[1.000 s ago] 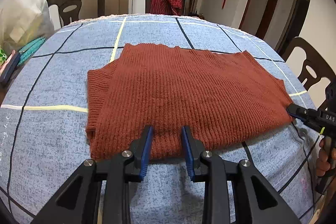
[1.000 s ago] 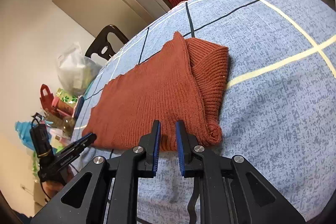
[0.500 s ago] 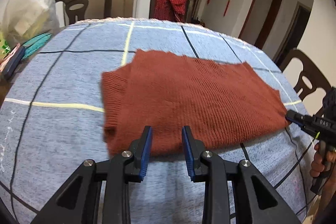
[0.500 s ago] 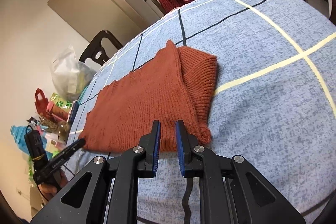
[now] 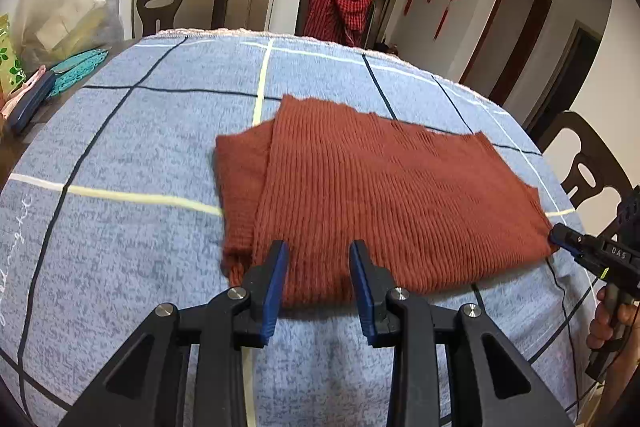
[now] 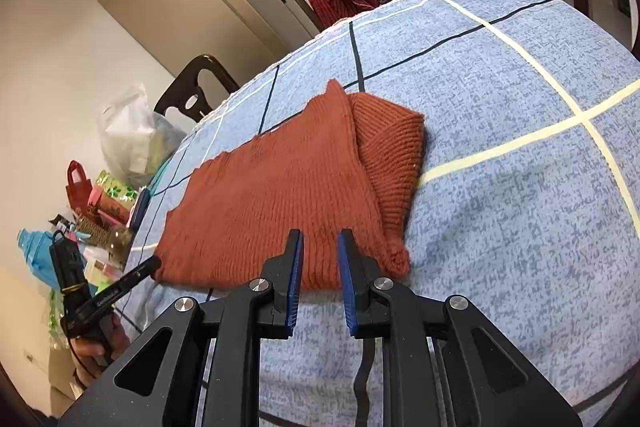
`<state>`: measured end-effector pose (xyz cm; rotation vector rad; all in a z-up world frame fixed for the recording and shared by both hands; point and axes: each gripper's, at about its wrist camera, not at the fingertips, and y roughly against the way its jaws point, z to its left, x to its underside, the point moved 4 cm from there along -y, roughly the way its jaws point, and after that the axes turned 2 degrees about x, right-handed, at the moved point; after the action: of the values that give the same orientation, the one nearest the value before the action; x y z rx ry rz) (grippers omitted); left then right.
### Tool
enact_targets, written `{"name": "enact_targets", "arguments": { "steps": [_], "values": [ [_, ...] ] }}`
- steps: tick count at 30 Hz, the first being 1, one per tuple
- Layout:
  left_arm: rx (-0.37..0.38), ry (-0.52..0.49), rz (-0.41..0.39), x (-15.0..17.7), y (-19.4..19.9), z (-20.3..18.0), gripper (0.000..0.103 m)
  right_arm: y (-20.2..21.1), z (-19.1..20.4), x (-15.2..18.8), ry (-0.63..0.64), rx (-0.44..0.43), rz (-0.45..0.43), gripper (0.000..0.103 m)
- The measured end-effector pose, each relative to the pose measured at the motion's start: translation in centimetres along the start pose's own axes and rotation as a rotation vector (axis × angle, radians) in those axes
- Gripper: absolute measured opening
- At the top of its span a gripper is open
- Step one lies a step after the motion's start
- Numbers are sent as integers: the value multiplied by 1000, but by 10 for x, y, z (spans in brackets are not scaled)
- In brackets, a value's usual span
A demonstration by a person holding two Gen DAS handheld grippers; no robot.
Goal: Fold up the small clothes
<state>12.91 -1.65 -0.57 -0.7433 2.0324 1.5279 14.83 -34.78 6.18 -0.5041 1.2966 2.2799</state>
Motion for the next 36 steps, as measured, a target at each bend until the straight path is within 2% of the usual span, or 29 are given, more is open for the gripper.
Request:
{"name": "enact_targets", "arguments": {
  "steps": [6, 10, 13, 15, 18, 22, 23, 30, 36],
  "values": [
    [-2, -6, 15, 2, -10, 2, 35, -4, -20, -2, -100, -33, -14, 18],
    [15, 0, 28, -1, -6, -1, 35, 0, -17, -6, -83, -8, -23, 18],
    [-3, -27, 3, -15, -6, -5, 35, -3, -9, -17, -54, 10, -35, 18],
    [-2, -40, -1, -24, -12, -7, 35, -8, -4, -22, -30, 8, -38, 18],
    [-32, -34, 37, -25, -30, -2, 35, -23, -7, -27, -23, 49, -17, 18],
    [-32, -57, 1, -18, -31, -2, 35, -30, -20, -27, -42, 52, -21, 1],
    [-28, -54, 0, -17, -31, -2, 35, -30, -22, -27, -47, 46, -22, 1],
    [-36, -58, 1, -17, -32, -3, 35, -29, -28, -27, -77, 10, -33, 0],
    [-36, -46, 7, -18, -28, -1, 35, -18, -27, -28, -74, 29, -53, 3]
  ]
}}
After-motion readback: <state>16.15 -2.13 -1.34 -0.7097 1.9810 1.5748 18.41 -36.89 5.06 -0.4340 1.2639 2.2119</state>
